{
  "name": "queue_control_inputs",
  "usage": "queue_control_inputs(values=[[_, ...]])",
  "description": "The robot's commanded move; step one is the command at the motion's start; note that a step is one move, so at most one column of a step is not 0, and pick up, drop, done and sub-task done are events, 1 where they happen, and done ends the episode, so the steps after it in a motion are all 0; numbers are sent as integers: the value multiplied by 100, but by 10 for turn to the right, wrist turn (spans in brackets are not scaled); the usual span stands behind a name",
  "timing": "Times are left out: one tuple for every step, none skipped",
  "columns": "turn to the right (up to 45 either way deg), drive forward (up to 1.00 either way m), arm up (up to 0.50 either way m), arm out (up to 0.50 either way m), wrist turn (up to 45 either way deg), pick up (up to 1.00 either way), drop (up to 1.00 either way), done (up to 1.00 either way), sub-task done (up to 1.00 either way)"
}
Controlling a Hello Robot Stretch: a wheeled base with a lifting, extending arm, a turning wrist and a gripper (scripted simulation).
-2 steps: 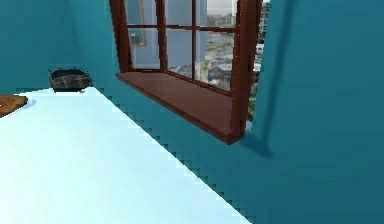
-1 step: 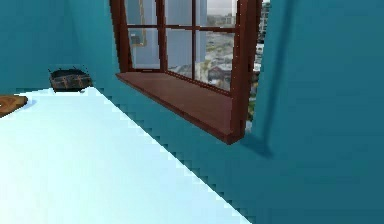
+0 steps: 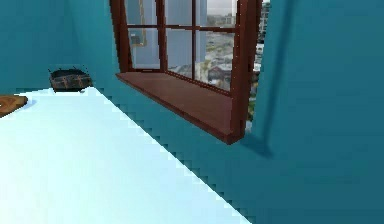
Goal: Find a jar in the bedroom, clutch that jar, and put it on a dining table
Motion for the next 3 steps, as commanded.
queue_control_inputs(values=[[0,0,0,0,210,0,0,0,0],[0,0,-30,0,0,0,0,0,0],[0,0,0,0,0,100,0,0,0]])
